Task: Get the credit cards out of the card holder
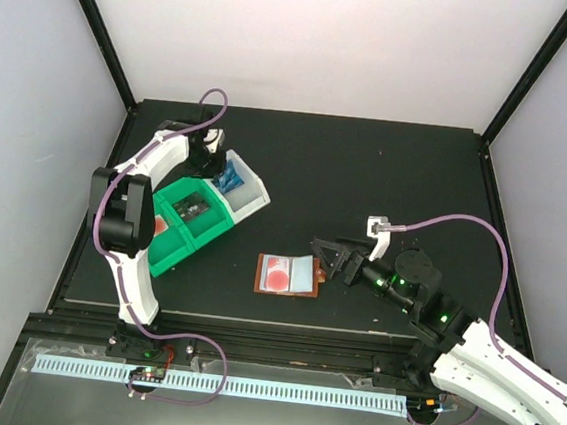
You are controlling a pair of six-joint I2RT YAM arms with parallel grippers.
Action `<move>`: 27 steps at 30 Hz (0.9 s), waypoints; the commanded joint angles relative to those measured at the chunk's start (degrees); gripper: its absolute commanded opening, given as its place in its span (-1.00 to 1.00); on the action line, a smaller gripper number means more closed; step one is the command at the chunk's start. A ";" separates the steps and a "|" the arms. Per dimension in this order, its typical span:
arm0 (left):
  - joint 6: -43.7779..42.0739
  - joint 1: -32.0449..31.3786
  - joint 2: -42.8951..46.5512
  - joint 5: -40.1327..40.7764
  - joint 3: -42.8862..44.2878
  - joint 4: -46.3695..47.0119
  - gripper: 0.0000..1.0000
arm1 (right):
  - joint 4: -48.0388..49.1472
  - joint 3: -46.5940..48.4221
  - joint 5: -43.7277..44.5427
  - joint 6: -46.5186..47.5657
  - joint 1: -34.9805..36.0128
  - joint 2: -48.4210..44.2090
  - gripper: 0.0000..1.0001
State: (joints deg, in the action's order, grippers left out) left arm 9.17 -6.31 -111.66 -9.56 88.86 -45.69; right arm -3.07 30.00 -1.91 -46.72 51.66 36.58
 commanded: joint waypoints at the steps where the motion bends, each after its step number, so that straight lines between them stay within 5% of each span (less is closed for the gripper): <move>1: 0.91 0.42 -0.92 3.46 2.67 -0.20 -0.97 | -0.65 1.64 1.89 1.60 -0.37 -1.14 1.00; 20: 2.68 0.28 -0.19 5.75 6.16 -1.98 -0.65 | -1.89 1.20 2.66 1.13 -0.52 -3.36 1.00; 27: 4.34 0.25 2.53 4.24 6.43 -2.30 -0.30 | -2.32 0.53 1.67 1.21 -0.53 -3.15 1.00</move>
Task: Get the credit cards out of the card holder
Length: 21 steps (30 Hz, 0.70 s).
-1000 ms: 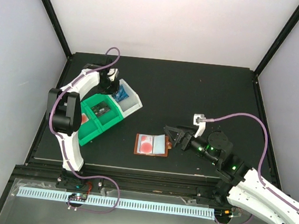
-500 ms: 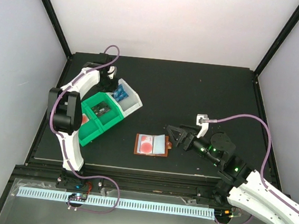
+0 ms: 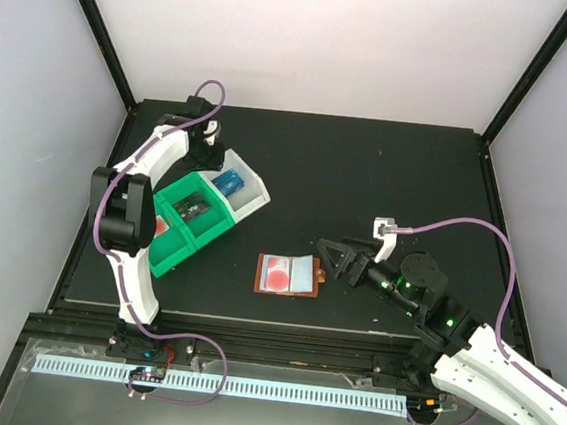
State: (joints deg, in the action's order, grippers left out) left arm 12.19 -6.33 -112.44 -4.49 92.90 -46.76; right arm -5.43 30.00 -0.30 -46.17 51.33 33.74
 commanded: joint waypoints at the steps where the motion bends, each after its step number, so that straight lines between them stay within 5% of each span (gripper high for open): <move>1: 1.42 0.32 4.03 -1.70 2.35 -1.20 -0.23 | -0.20 0.46 0.01 0.70 -0.27 -0.28 1.00; 9: 3.63 0.27 11.57 -9.30 -0.10 -1.39 0.25 | -5.61 1.57 1.62 -0.04 -0.22 -0.03 1.00; 18: 4.81 -0.82 26.30 -17.58 -15.06 3.87 0.96 | -5.80 0.75 -2.40 0.09 -0.24 1.67 1.00; 21: 5.03 -1.31 31.92 -18.30 -20.24 5.18 0.98 | -5.41 -0.04 -3.90 -0.28 -0.26 3.15 1.00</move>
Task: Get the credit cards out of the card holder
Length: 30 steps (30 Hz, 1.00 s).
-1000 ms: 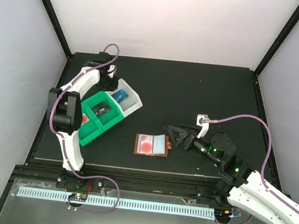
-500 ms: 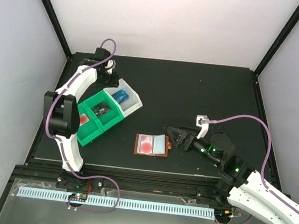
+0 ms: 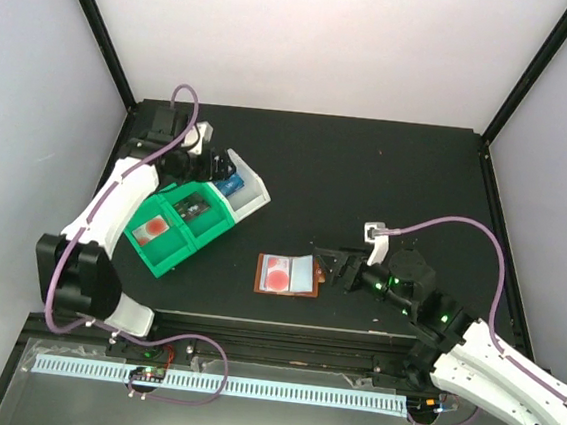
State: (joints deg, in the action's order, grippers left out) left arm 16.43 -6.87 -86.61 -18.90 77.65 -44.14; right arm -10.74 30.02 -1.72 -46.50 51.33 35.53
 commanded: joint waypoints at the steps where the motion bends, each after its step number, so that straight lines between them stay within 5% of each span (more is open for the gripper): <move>1: 0.91 -0.77 8.83 -4.61 -6.77 3.09 0.98 | 0.49 -0.58 -2.96 -0.16 -0.24 1.92 0.98; 11: 2.92 -1.06 29.55 -14.69 -23.54 4.87 0.98 | 1.24 -1.14 -5.00 0.64 -0.18 10.59 0.67; 20: 10.92 -4.34 43.59 -20.82 -36.13 11.70 0.98 | 10.52 -2.14 -8.45 -2.98 0.08 25.38 -0.05; 30: 14.75 -9.91 46.98 -21.08 -44.30 16.63 0.91 | 11.18 3.21 -6.53 -2.19 1.13 39.75 -0.53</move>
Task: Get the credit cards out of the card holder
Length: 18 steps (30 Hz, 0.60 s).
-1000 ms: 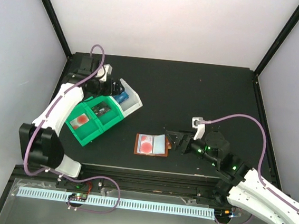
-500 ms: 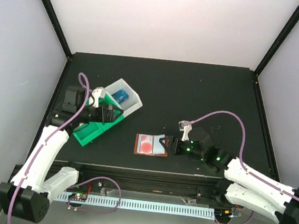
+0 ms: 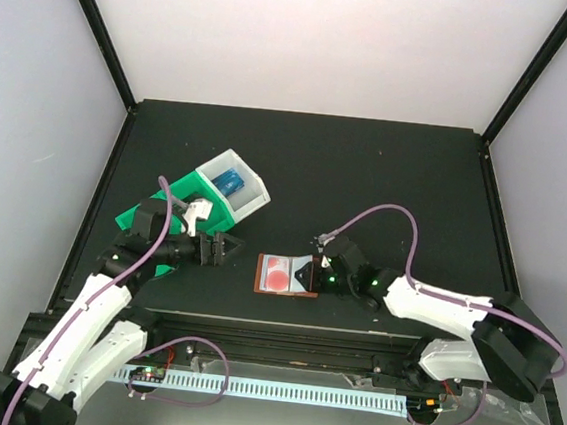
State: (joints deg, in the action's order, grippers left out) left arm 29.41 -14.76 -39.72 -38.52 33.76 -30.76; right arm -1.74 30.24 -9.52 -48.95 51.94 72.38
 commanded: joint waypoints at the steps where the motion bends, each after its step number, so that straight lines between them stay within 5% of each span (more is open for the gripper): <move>1: 2.12 -2.63 0.52 -1.21 -0.71 3.64 0.91 | 2.36 3.48 1.11 0.20 0.57 4.14 -0.55; 18: 4.22 -6.59 3.44 1.18 -5.79 5.70 0.98 | -4.11 13.15 8.82 3.41 3.08 22.19 -0.56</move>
State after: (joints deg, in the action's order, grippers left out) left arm 33.69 -20.91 -36.36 -37.67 28.60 -26.06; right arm -2.70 41.80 -5.85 -47.51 54.68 93.06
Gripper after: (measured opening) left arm 0.989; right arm 0.219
